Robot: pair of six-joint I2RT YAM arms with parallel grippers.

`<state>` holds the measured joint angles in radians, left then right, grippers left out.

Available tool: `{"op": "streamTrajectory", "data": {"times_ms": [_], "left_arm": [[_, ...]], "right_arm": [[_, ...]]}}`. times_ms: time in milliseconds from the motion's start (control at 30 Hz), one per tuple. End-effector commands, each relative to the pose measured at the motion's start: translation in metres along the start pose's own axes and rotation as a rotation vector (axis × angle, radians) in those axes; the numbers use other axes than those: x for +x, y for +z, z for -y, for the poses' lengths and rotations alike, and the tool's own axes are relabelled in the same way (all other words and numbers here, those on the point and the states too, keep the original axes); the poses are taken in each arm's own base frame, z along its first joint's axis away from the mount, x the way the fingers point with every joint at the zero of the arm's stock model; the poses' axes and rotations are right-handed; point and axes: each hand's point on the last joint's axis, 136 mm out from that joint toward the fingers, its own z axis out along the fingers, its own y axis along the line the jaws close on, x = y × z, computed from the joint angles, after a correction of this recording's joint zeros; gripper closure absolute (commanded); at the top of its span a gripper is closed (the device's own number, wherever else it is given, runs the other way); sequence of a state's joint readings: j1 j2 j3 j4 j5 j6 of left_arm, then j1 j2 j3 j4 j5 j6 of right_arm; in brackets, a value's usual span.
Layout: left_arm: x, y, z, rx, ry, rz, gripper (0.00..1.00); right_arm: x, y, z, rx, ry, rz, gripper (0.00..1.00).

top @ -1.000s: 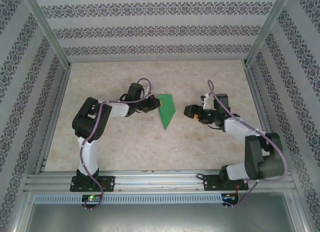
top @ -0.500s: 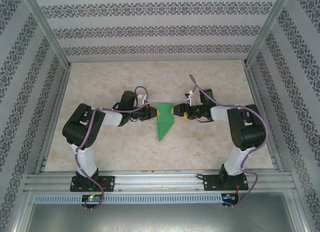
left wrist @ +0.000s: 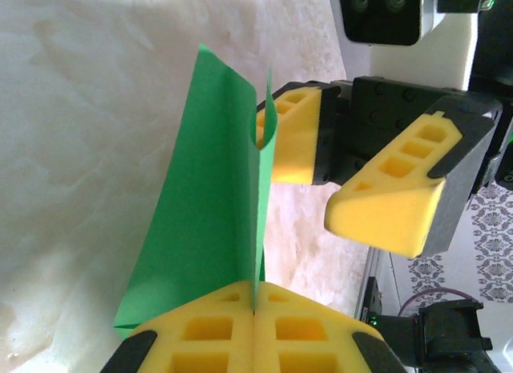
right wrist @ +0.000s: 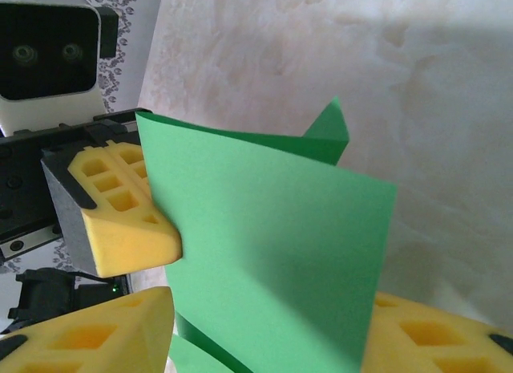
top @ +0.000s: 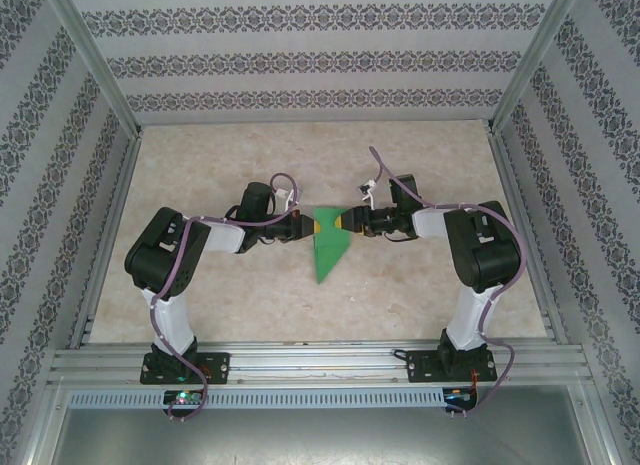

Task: Fold a paper plane with a square sheet of paper (fold left side to right side)
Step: Place the paper at the center of the table.

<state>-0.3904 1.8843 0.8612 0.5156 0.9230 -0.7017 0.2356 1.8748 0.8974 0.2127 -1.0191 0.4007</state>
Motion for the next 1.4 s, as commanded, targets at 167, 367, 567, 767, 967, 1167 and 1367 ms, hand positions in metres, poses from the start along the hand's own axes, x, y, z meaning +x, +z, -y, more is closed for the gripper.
{"op": "streamTrajectory", "data": {"times_ms": [167,367,567,767,967,1167,1367], "left_arm": [[0.005,-0.004,-0.008,-0.038,0.019,-0.007,1.0],[0.006,-0.007,-0.013,-0.072,0.026,0.002,0.94],[-0.002,-0.031,-0.013,-0.196,0.082,0.086,0.63],[0.0,-0.073,0.0,-0.411,0.209,0.121,0.58],[0.035,-0.084,0.031,-0.618,0.397,0.01,0.57],[0.08,-0.056,0.049,-0.748,0.54,-0.121,0.55],[0.104,-0.012,0.051,-0.827,0.629,-0.243,0.52]], "right_arm": [[-0.016,-0.007,-0.008,0.003,-0.04,0.017,0.55],[-0.017,-0.007,0.0,0.044,-0.021,0.024,0.79],[-0.013,-0.006,0.01,0.101,0.044,0.015,1.0],[-0.007,-0.009,0.02,0.169,0.211,0.019,1.0],[0.004,-0.015,0.016,0.224,0.362,0.007,1.0],[0.009,-0.017,0.01,0.269,0.417,0.012,1.0],[0.014,-0.016,0.013,0.304,0.448,0.001,1.0]]}}
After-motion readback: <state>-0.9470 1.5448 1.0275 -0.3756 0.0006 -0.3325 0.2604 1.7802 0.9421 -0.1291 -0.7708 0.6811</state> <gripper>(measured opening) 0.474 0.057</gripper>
